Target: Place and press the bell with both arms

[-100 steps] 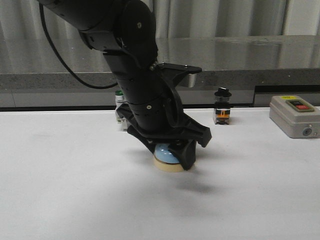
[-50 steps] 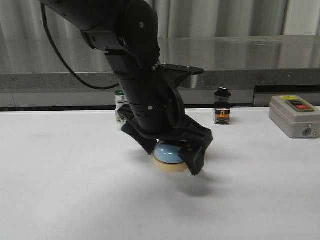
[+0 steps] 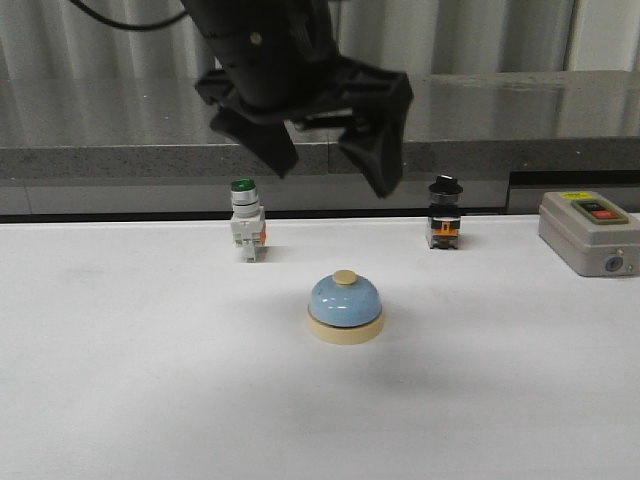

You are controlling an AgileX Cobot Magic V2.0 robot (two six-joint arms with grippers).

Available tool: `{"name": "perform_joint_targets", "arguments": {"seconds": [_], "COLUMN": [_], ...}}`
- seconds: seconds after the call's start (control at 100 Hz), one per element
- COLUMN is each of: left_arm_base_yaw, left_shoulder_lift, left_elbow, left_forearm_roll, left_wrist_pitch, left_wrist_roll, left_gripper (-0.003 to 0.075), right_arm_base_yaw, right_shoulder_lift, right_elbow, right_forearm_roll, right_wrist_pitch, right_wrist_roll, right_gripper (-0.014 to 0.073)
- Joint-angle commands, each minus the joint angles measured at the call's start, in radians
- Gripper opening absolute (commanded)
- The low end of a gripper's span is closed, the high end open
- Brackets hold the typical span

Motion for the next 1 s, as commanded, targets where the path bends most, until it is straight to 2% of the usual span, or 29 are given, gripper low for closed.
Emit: {"name": "perform_joint_targets", "arguments": {"seconds": [0.0,0.25,0.65,0.78,0.989], "left_arm_base_yaw": [0.031,0.158,0.467,0.508,0.51], "left_shoulder_lift": [-0.11,-0.323,-0.758,-0.908,-1.144], "left_elbow": [-0.012,0.177,0.596,0.69,0.791], "left_forearm_roll": [0.001,0.002,0.0,0.0,0.0], "left_wrist_pitch": [-0.025,-0.079,-0.159,-0.159,-0.16], "left_wrist_roll": [-0.012,-0.016,-0.058,-0.058,-0.058], "left_gripper": [0.069,0.0689,0.0659,0.0659,0.0634], "right_arm_base_yaw": [-0.006,-0.006,-0.006,-0.006,-0.006], "right_shoulder_lift": [-0.02,-0.02,-0.02,-0.02,-0.02], "right_elbow": [-0.016,-0.016,-0.016,-0.016,-0.016], "right_forearm_roll": [-0.008,-0.008,-0.008,-0.008,-0.008], "right_wrist_pitch": [-0.091,-0.091,-0.091,-0.091,-0.091], "right_wrist_roll": [-0.009,-0.009,-0.009,-0.009,-0.009], "right_gripper": [-0.006,-0.006,-0.006,-0.006,-0.006]}}
